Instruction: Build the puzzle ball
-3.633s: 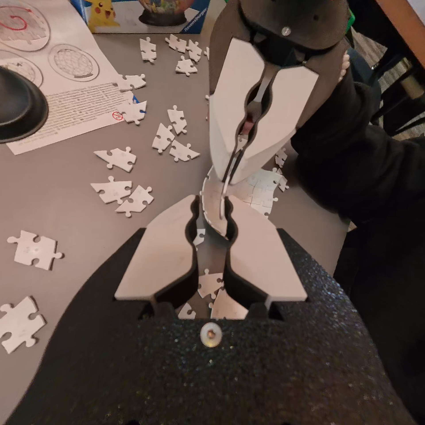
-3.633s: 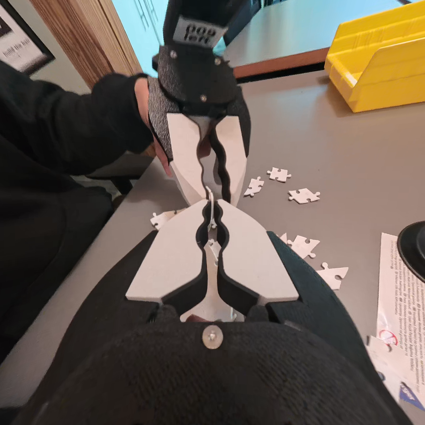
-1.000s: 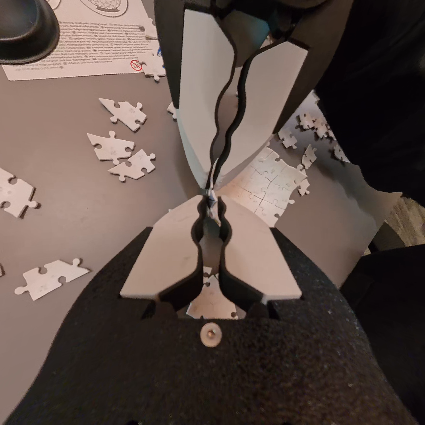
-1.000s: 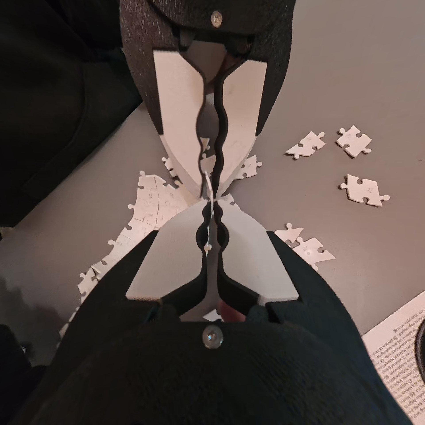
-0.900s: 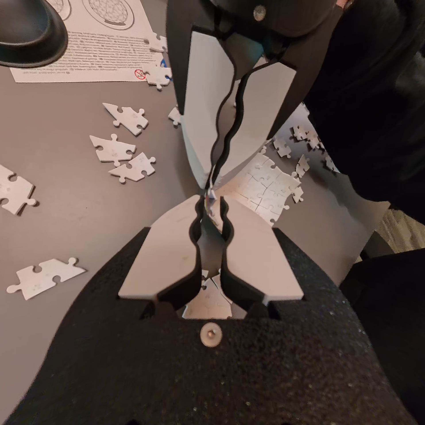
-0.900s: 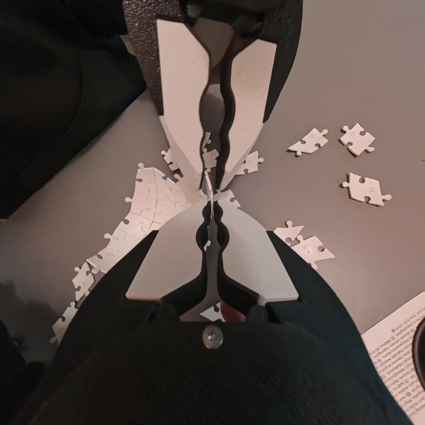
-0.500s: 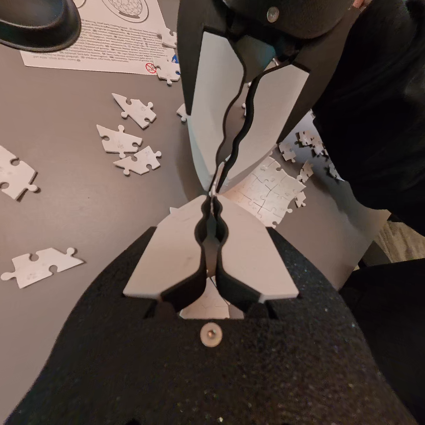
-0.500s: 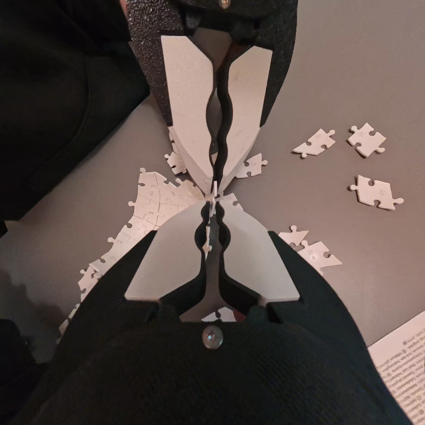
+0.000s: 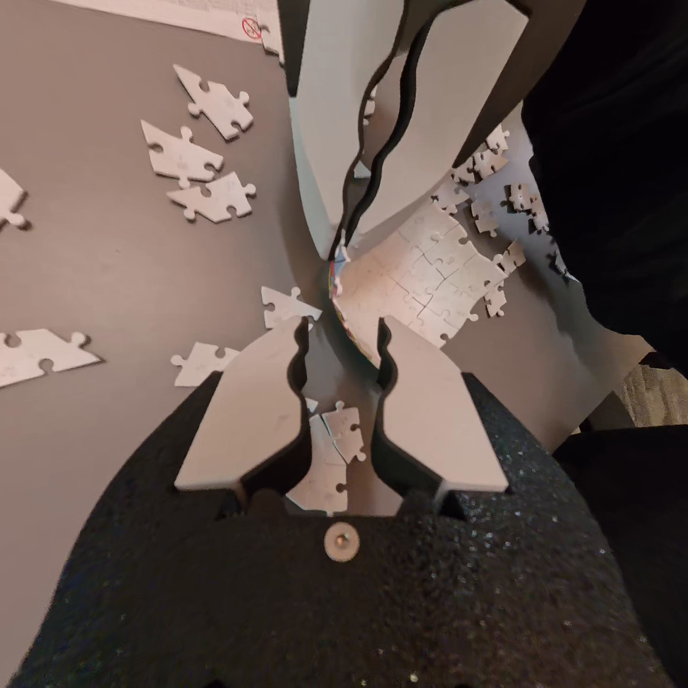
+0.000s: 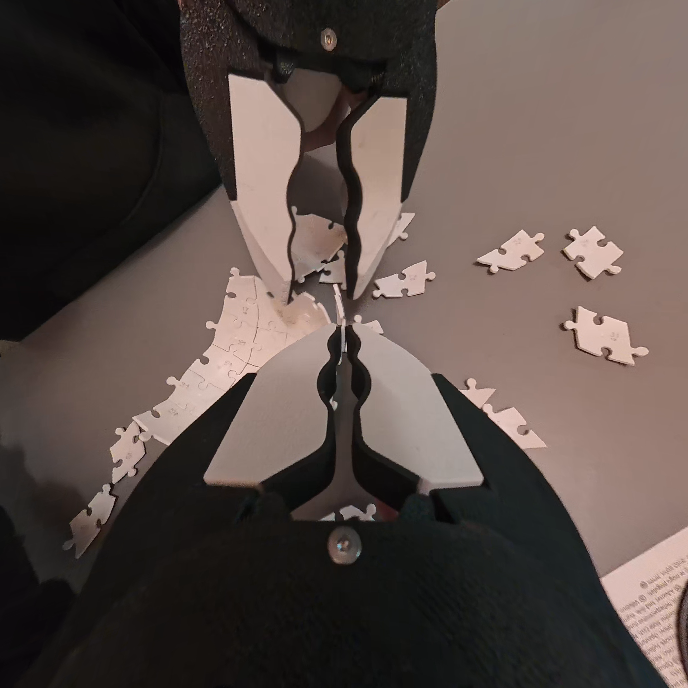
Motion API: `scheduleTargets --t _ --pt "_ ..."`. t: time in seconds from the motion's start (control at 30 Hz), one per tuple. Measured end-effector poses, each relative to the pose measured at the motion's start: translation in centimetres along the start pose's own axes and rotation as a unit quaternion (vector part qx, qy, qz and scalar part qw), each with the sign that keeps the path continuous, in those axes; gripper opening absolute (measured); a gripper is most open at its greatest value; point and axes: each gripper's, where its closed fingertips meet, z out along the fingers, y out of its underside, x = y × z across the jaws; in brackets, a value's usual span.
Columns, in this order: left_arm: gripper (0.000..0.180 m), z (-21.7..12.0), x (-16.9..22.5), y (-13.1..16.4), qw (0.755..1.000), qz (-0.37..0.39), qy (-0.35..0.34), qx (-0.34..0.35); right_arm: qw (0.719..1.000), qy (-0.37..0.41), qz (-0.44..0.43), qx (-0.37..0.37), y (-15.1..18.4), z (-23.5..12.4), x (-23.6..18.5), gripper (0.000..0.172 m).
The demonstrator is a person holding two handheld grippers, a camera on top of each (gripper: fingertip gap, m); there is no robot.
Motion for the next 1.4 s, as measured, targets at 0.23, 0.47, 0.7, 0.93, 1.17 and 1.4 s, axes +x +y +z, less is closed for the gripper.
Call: scheduleTargets --t 0.23,0.47,0.7,0.93,1.17,1.4 --pt "0.025 1.6 0.1 0.7 0.999 -0.021 0.010 -0.031 1.000 -0.013 -0.002 0.004 0.2 0.4 -0.2 0.002" --pt "0.019 2.5 0.1 0.8 0.999 -0.021 0.020 -0.043 0.999 -0.029 -0.008 0.019 0.4 0.7 -0.5 0.002" --pt "0.014 2.5 0.1 0.8 0.999 -0.012 0.021 -0.048 0.999 -0.038 -0.032 0.017 0.1 1.0 -0.5 0.002" --pt "0.032 0.6 0.1 1.2 0.998 -0.021 0.009 -0.058 0.999 -0.041 -0.030 0.006 0.1 0.9 -0.5 0.002" --pt "0.033 0.5 0.8 3.0 0.997 -0.051 0.015 -0.063 0.998 -0.049 -0.026 -0.008 0.4 1.4 -0.7 0.002" --pt "0.019 1.8 0.3 2.6 0.995 -0.073 0.032 -0.053 0.999 -0.039 -0.023 -0.006 0.1 1.3 -0.3 0.002"
